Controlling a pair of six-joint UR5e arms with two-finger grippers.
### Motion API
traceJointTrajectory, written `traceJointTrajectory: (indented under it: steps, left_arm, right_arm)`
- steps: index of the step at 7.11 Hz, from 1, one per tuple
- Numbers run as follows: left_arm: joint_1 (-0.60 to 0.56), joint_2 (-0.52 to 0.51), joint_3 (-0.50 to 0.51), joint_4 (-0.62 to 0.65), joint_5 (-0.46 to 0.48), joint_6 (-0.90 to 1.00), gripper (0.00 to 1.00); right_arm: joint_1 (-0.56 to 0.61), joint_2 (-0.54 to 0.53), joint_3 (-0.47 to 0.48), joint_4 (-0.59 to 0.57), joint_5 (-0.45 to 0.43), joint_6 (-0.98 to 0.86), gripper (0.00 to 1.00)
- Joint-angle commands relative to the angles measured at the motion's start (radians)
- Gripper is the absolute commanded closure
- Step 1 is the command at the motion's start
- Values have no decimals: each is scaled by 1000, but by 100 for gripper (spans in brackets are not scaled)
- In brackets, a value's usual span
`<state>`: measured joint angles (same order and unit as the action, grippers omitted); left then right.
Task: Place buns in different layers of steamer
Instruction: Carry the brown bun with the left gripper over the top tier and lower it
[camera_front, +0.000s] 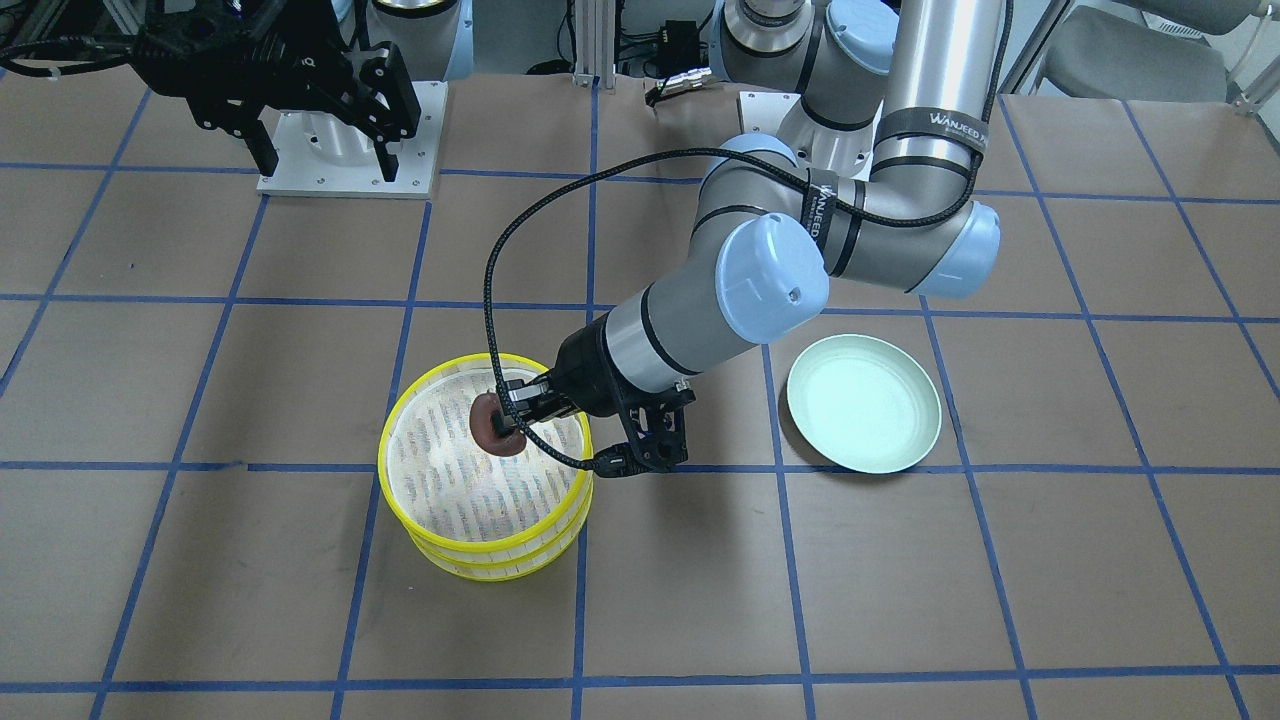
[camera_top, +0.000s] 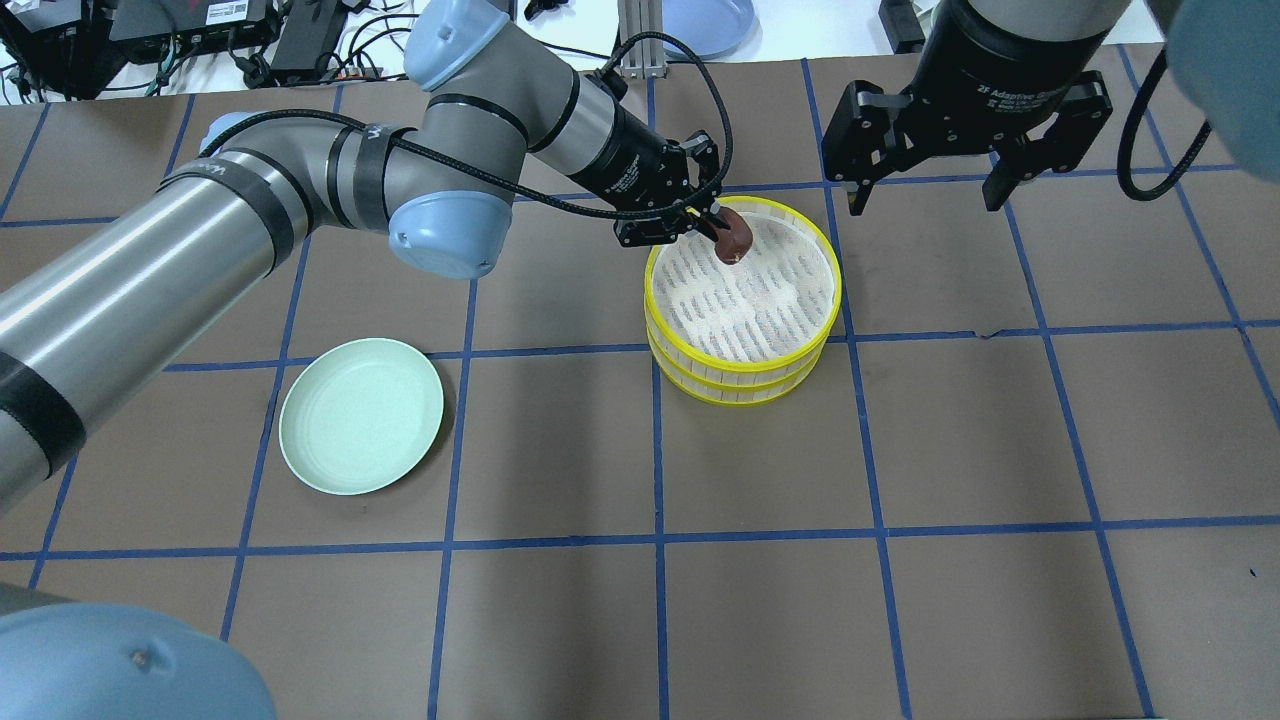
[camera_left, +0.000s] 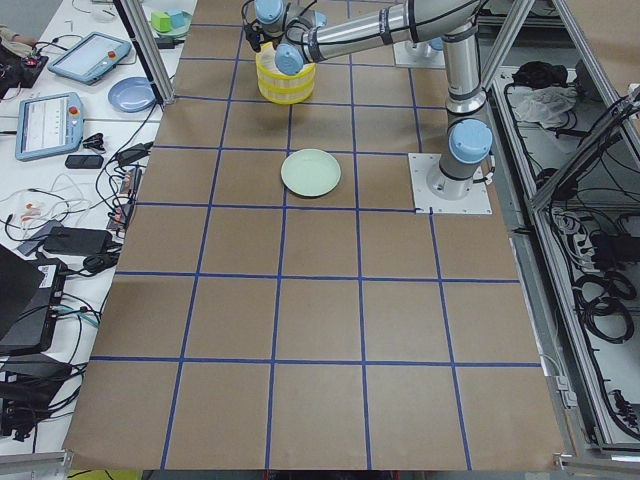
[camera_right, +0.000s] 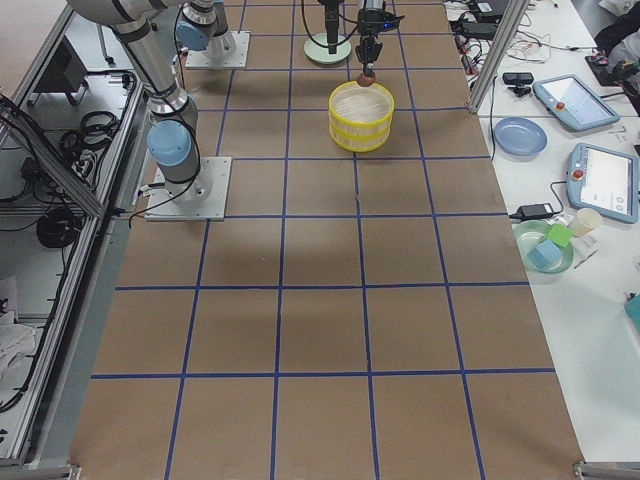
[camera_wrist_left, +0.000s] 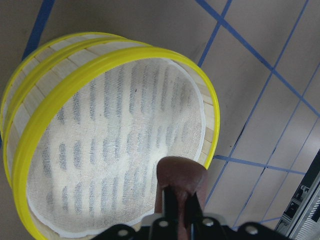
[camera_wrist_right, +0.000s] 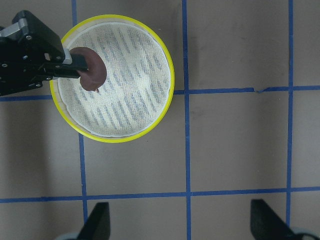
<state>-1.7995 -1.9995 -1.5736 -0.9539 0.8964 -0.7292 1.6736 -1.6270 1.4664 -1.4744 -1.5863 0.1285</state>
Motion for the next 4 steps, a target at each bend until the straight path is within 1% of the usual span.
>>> traceJointTrajectory:
  steps: [1, 3, 4]
  left_arm:
    - [-3, -4, 0, 9, 4, -19, 0]
    - [-3, 19, 15, -3, 25, -10, 0]
    - [14, 40, 17, -11, 111, 43, 0]
  right_arm:
    - [0, 1, 0, 0, 0, 0, 0]
    - [0, 1, 0, 0, -1, -7, 0]
    - [0, 1, 0, 0, -1, -7, 0]
